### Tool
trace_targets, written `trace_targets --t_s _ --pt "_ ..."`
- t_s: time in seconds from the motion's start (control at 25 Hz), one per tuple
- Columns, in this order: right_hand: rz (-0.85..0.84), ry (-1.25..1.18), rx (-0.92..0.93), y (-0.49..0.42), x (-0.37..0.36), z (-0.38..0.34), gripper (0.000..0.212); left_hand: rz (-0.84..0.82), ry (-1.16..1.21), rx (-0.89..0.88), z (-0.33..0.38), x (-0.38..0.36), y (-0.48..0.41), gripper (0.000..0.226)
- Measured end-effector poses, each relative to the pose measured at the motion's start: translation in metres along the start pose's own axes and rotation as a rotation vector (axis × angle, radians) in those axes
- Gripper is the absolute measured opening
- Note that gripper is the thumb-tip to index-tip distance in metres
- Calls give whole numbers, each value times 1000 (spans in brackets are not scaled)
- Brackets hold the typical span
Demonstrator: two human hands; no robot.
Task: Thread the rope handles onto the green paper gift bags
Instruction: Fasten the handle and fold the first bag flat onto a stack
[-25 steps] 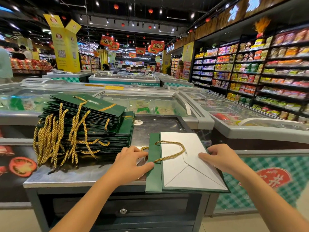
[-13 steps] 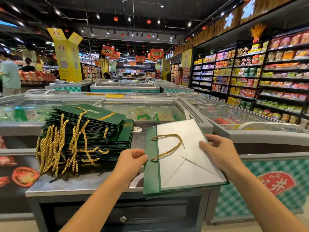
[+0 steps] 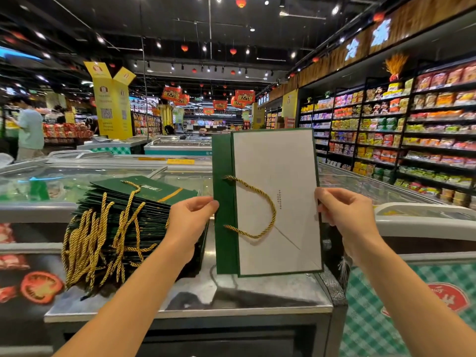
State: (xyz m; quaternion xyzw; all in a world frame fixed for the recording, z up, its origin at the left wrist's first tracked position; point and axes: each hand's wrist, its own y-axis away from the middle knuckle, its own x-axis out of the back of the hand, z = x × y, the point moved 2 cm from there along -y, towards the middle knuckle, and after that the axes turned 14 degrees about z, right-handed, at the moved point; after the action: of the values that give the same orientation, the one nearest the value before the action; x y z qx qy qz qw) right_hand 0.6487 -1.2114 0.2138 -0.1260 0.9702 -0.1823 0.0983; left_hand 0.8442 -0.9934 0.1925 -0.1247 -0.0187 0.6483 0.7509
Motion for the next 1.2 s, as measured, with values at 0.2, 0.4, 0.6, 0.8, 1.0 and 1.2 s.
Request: trace_targets --t_s 0.2,0.4,0.6,0.8,1.0,1.2 --pt "-46 -59 -112 -5 -3 1 36 -63 66 40 8 -2 -4 14" --pt "-241 10 -339 -12 -5 26 19 -171 62 272 -6 -14 -11 29" --pt "-355 363 -98 -18 -16 62 40 -302 -367 61 -23 -30 -16 50" --pt "-415 806 208 -30 -54 100 44 -287 -672 -77 -55 -63 -24 67" --pt "-457 1153 295 -48 -81 135 36 -260 -831 -78 -92 -84 -44 63" --pt "-492 1327 396 -62 -94 153 36 -254 -870 -86 -114 -95 -58 63"
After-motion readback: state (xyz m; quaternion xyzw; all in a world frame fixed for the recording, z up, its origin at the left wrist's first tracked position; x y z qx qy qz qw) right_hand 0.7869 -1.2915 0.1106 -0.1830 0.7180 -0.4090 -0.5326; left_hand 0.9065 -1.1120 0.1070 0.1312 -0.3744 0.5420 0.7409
